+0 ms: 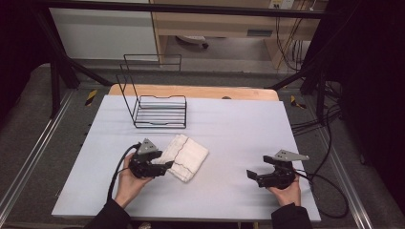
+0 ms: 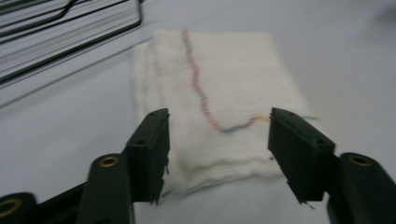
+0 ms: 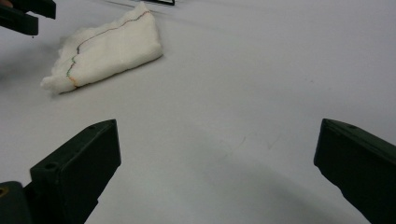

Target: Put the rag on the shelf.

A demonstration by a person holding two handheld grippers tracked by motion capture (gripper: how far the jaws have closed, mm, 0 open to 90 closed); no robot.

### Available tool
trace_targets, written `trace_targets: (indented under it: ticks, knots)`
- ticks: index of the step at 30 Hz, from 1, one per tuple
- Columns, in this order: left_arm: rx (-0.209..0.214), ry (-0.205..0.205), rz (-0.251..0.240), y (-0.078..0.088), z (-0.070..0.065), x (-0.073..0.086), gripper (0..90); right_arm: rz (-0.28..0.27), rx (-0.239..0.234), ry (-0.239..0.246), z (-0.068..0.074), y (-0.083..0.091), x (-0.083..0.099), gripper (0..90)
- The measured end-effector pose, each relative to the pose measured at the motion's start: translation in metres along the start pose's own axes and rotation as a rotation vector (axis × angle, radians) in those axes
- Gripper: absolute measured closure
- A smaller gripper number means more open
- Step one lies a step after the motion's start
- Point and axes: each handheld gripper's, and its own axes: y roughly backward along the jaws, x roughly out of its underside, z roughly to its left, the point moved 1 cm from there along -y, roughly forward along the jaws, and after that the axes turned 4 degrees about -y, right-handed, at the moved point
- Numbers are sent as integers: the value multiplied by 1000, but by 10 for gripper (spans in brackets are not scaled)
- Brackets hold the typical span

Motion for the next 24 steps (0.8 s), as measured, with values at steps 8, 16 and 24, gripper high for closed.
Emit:
trace_targets:
  ticks: [8, 16, 24]
  knots:
    - [-33, 60, 55, -17, 22, 7, 384, 6, 0, -2, 0, -1, 0, 11]
    - [-8, 38, 87, -28, 15, 7, 488, 0, 0, 1, 0, 0, 0, 10]
    - [32, 96, 111, -29, 18, 7, 669, 6, -2, 3, 2, -2, 0, 11]
